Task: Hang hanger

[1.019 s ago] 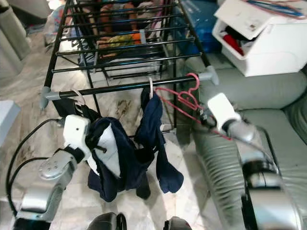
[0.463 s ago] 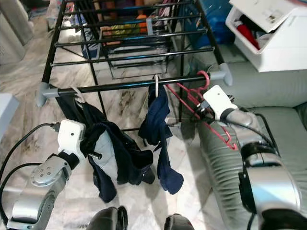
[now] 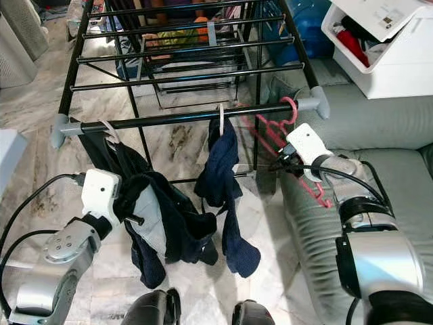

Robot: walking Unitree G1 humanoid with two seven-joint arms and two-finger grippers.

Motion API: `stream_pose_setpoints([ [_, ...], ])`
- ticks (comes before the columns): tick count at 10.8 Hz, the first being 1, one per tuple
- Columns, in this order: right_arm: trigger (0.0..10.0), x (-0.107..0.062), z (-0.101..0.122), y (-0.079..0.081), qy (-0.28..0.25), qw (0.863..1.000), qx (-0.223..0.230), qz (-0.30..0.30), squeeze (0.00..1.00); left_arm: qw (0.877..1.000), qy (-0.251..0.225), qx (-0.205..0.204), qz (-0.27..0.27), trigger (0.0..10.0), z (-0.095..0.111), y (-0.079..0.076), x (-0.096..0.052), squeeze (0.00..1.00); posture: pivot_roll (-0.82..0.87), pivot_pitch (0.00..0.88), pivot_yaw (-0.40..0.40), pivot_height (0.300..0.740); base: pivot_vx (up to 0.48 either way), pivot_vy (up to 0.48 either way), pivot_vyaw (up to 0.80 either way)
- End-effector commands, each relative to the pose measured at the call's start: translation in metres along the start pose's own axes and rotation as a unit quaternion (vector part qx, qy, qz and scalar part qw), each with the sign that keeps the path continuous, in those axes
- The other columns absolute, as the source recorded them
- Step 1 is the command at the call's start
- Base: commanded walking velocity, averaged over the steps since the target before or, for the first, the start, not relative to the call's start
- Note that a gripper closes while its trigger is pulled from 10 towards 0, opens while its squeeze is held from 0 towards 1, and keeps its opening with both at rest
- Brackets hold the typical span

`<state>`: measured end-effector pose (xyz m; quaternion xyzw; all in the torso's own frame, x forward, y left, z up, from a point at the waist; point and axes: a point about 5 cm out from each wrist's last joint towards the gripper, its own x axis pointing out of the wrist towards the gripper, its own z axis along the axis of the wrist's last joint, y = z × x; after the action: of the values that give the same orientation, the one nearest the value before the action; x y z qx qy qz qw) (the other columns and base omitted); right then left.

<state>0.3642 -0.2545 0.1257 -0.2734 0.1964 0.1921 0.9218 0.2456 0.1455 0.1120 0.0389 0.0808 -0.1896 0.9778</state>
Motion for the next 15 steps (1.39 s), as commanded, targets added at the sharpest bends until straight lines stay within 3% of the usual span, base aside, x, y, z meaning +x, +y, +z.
stream_pose_setpoints([
  [1,0.0,-0.002,0.001,-0.005,0.008,1.000,0.002,-0.001,0.00,1.000,-0.003,0.006,-0.005,10.0,0.003,-0.001,-0.001,0.00,0.08,0.135,0.052,0.740,0.000,0.000,0.00],
  [4,0.0,-0.003,0.006,-0.011,0.007,1.000,0.010,-0.001,0.00,1.000,0.001,0.007,-0.008,10.0,0.002,-0.002,0.000,0.00,0.08,0.137,0.048,0.740,0.000,0.000,0.00],
  [6,10.0,-0.004,0.010,-0.013,0.012,1.000,0.009,0.009,0.00,1.000,0.005,0.007,-0.010,10.0,0.001,-0.004,0.000,0.00,0.08,0.137,0.046,0.740,0.000,0.000,0.00],
  [8,10.0,-0.005,0.012,-0.016,0.017,0.999,0.022,0.020,0.00,1.000,0.008,0.006,-0.014,10.0,0.000,-0.007,0.001,0.00,0.07,0.138,0.043,0.740,0.000,0.000,0.00],
  [9,10.0,-0.005,0.012,-0.017,0.020,0.999,0.033,0.022,1.00,1.000,0.009,0.006,-0.014,10.0,-0.001,-0.007,0.001,0.00,0.07,0.139,0.039,0.740,0.000,0.000,0.00],
  [11,10.0,-0.006,0.013,-0.017,0.022,0.999,0.030,0.037,1.00,1.000,0.010,0.005,-0.014,10.0,-0.001,-0.007,0.002,0.00,0.07,0.140,0.037,0.740,0.000,0.000,0.00],
  [12,10.0,-0.007,0.015,-0.018,0.024,0.998,0.024,0.051,0.61,1.000,0.011,0.005,-0.015,10.0,-0.001,-0.007,0.001,0.00,0.07,0.140,0.037,0.740,0.000,0.000,0.00],
  [13,10.0,-0.008,0.016,-0.019,0.029,0.997,0.023,0.063,0.00,1.000,0.012,0.005,-0.015,10.0,-0.002,-0.007,0.001,0.00,0.07,0.139,0.037,0.740,0.000,0.000,0.00],
  [15,10.0,-0.015,0.015,-0.026,0.044,0.996,0.009,0.078,0.00,1.000,0.013,0.005,-0.015,10.0,-0.002,-0.007,0.001,0.00,0.07,0.139,0.034,0.740,0.000,0.000,0.00],
])
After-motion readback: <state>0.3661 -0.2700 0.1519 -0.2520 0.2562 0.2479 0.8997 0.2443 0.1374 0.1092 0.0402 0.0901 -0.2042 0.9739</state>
